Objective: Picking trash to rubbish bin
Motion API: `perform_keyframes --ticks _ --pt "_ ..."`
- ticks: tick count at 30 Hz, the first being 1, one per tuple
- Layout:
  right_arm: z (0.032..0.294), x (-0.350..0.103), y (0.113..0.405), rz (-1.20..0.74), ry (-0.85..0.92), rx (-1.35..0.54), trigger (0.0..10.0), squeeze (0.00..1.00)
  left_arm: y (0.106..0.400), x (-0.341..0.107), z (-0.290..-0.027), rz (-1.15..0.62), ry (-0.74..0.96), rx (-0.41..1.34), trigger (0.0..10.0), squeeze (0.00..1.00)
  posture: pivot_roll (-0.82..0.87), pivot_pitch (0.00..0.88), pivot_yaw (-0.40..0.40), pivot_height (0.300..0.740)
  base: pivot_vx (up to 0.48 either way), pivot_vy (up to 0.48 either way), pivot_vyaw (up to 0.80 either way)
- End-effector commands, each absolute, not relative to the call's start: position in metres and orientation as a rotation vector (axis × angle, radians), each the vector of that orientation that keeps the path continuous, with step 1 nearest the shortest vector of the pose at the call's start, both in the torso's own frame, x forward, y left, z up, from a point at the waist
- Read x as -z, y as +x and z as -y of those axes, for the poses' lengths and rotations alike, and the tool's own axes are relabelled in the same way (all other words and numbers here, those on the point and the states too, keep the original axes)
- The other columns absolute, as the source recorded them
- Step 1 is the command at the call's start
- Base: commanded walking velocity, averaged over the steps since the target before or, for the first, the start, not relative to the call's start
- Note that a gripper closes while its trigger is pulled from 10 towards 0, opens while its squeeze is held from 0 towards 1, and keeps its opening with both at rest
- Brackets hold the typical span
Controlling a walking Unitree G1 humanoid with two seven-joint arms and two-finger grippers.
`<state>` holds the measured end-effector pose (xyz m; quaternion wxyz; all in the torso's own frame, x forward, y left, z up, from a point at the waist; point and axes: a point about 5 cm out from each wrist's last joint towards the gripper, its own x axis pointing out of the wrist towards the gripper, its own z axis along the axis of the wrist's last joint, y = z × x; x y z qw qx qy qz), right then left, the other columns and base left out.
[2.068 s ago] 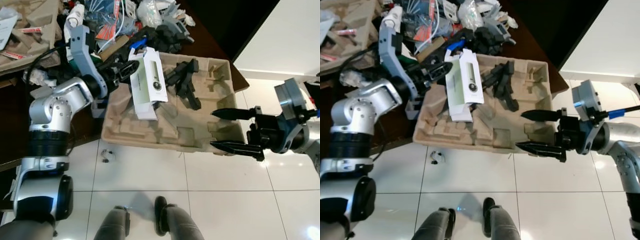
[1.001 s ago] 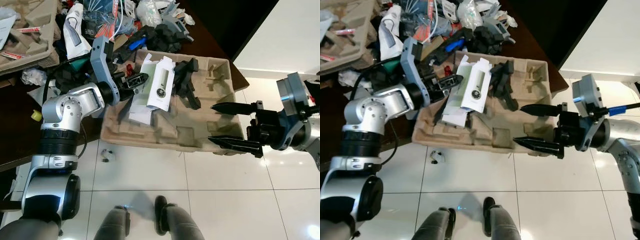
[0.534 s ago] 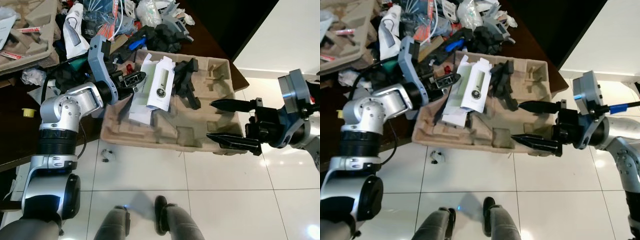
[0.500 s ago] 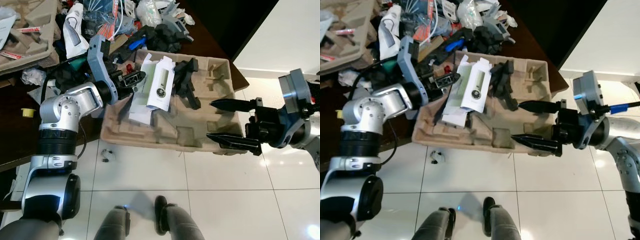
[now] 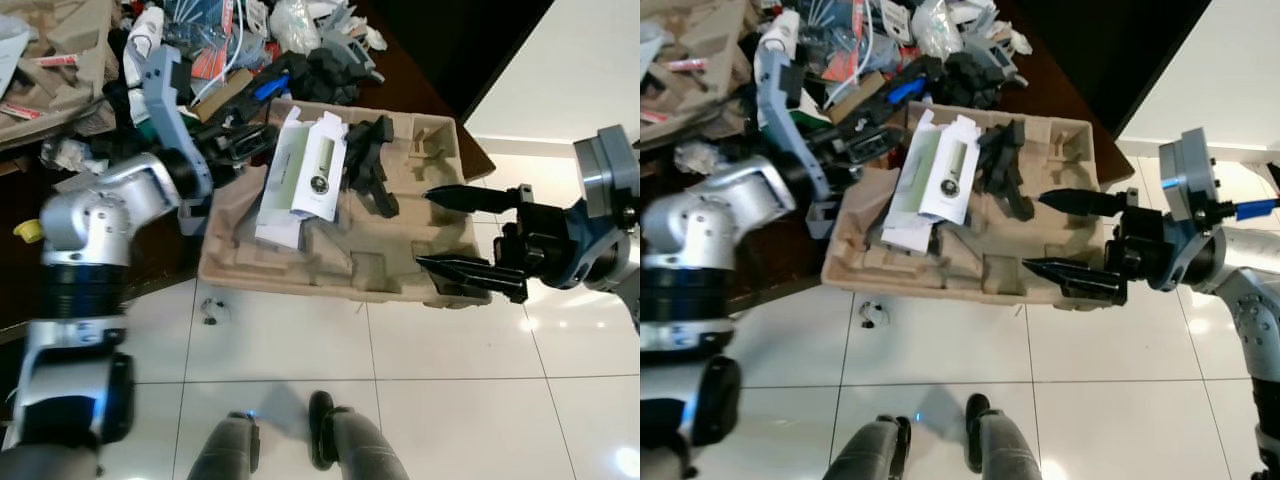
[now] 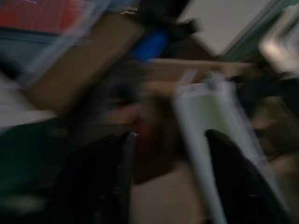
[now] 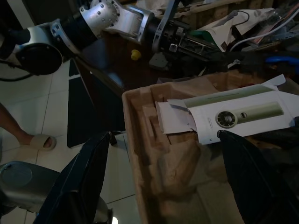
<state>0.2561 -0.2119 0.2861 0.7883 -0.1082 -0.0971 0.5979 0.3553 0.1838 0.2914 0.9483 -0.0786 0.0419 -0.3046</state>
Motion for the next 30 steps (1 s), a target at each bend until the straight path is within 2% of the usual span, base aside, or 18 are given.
perform_keyframes --ticks 1,6,10,14,23,30 --pt "0.211 -0.288 0.252 0.23 -0.252 -1.3 10.0 0.0 0.356 -0.291 -0.186 -0.114 -0.103 0.577 10.0 1.0 -0.02 0.334 -0.067 0.74 0.0 0.0 0.0" --pt "0.21 -0.289 0.253 0.231 -0.256 -1.301 10.0 0.0 0.355 -0.286 -0.185 -0.146 -0.161 0.59 10.0 1.0 0.0 0.333 -0.066 0.74 0.0 0.0 0.0" --pt "0.209 -0.289 0.253 0.232 -0.263 -1.303 10.0 0.0 0.351 -0.282 -0.169 -0.164 -0.328 0.74 10.0 1.0 0.0 0.336 -0.067 0.74 0.0 0.0 0.0" --pt "0.209 -0.29 0.252 0.232 -0.266 -1.302 10.0 0.0 0.35 -0.287 -0.163 -0.131 -0.391 0.806 10.0 1.0 0.0 0.337 -0.065 0.74 0.0 0.0 0.0" --pt "0.209 -0.29 0.251 0.231 -0.265 -1.298 10.0 0.0 0.35 -0.288 -0.153 -0.096 -0.427 0.889 10.0 1.0 -0.01 0.342 -0.062 0.74 0.0 0.0 0.0" --pt "0.209 -0.29 0.251 0.227 -0.272 -1.293 10.0 0.0 0.352 -0.272 -0.149 -0.214 -0.453 0.888 10.0 1.0 -0.02 0.349 -0.061 0.74 0.0 0.0 0.0"
